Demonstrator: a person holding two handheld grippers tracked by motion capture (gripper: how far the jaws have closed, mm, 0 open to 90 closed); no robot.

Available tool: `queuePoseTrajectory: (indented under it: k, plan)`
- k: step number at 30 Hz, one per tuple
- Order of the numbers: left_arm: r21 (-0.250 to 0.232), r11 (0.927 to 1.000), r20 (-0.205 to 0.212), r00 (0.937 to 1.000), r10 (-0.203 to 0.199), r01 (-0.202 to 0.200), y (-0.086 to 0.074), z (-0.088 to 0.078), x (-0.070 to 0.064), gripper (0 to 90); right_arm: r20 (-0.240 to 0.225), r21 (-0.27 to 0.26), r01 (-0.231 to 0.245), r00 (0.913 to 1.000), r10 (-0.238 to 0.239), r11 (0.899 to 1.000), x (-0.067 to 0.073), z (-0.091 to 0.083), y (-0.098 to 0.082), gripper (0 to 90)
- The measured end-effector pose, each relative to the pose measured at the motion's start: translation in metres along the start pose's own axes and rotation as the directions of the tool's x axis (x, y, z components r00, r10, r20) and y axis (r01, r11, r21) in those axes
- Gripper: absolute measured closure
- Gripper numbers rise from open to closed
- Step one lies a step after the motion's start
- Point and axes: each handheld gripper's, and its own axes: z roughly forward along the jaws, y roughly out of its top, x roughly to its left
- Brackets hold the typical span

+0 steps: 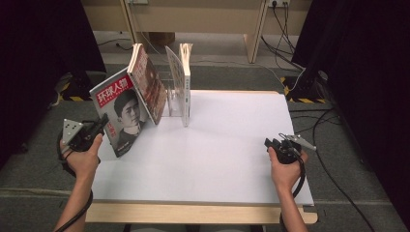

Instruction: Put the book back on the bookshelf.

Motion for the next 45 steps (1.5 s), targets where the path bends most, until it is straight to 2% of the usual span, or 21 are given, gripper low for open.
queuePoseTrajectory:
  k: [5, 11, 14, 28, 37, 45]
  plan:
    - [0.003, 1.0, 0.014, 0.9999, 0.003, -0.003, 0.01, 0.004, -0.001, 79.8, -0.002, 0.007, -0.004, 1.0, 0.004, 1.0, 0.001, 0.001, 0.0, 63.7]
    - [0.008, 0.9998, 0.027, 0.9995, -0.02, 0.019, 0.016, 0.009, -0.004, 73.7, -0.003, 0.014, -0.01, 0.9999, 0.01, 1.0, 0.002, 0.001, -0.001, 63.6]
    - [0.011, 0.9994, 0.036, 0.9988, -0.034, 0.034, 0.024, 0.015, -0.005, 71.4, -0.002, 0.014, -0.005, 1.0, 0.005, 1.0, 0.001, 0.001, -0.001, 63.5]
    - [0.027, 0.9993, 0.042, 0.9987, -0.027, 0.026, 0.053, 0.034, -0.009, 69.1, -0.004, 0.018, -0.003, 1.0, 0.003, 1.0, 0.0, 0.003, -0.001, 63.1]
    - [0.046, 0.9988, 0.029, 0.9994, -0.021, 0.019, 0.058, 0.035, -0.01, 81.9, -0.007, 0.029, -0.008, 0.9999, 0.009, 1.0, -0.001, 0.003, -0.002, 63.0]
    - [0.066, 0.9978, 0.041, 0.9991, -0.012, 0.009, 0.06, 0.034, -0.009, 85.3, -0.007, 0.029, -0.011, 0.9999, 0.011, 1.0, -0.001, 0.003, -0.002, 63.1]
